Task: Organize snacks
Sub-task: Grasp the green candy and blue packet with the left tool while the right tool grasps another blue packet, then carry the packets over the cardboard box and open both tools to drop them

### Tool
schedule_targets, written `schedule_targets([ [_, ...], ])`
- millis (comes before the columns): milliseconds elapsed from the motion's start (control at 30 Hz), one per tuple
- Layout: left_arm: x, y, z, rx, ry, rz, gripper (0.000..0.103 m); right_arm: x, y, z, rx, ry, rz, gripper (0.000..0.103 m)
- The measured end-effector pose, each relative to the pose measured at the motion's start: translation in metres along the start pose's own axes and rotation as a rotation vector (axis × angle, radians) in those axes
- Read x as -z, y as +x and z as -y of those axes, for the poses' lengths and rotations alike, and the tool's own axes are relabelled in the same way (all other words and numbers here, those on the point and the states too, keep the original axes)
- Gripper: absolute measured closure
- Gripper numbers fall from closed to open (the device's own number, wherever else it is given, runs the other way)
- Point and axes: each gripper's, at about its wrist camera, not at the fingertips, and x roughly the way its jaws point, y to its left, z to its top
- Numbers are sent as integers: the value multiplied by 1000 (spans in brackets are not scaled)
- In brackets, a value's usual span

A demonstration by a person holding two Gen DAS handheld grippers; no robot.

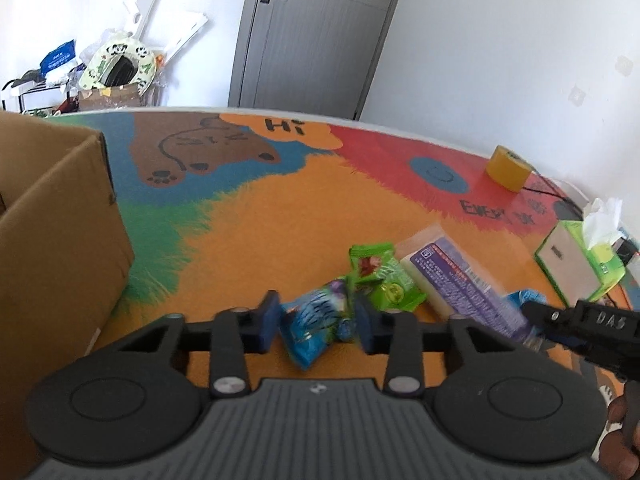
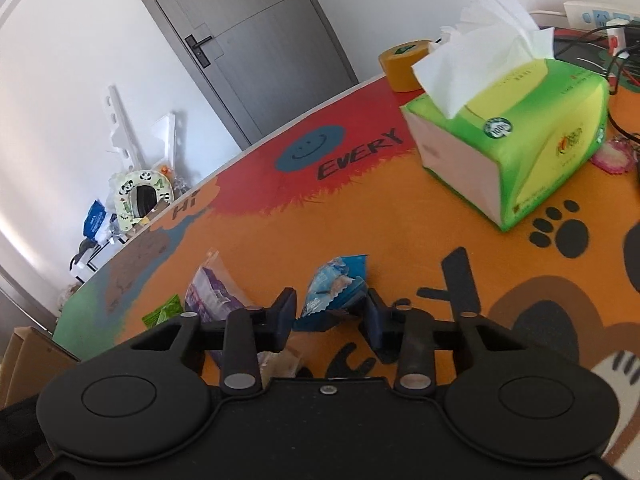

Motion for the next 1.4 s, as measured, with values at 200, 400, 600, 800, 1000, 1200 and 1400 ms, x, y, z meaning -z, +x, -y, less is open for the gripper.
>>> schedule_targets([
  [200, 6, -9, 1, 21, 5, -5, 77, 11, -17, 4, 5, 10, 14, 73],
  [400, 19, -19, 3, 39, 49, -10, 73, 26, -36, 11, 33, 24, 29, 73],
  [600, 34, -21, 4, 19, 98, -11, 67, 40, -48, 11, 39, 30, 47, 73],
  [800, 38, -30, 3, 44, 99, -3, 73, 53, -67, 10, 31, 38, 71, 73],
  [1000, 44, -51, 3, 72, 111, 22, 74, 61, -81, 3, 11, 35, 97, 73],
  [1200, 46, -78, -1, 94, 109, 65, 74, 70, -94, -10, -22, 11, 116, 73],
  [1400, 46, -103, -9, 104, 102, 102, 74, 77, -106, -24, -49, -13, 132, 73],
])
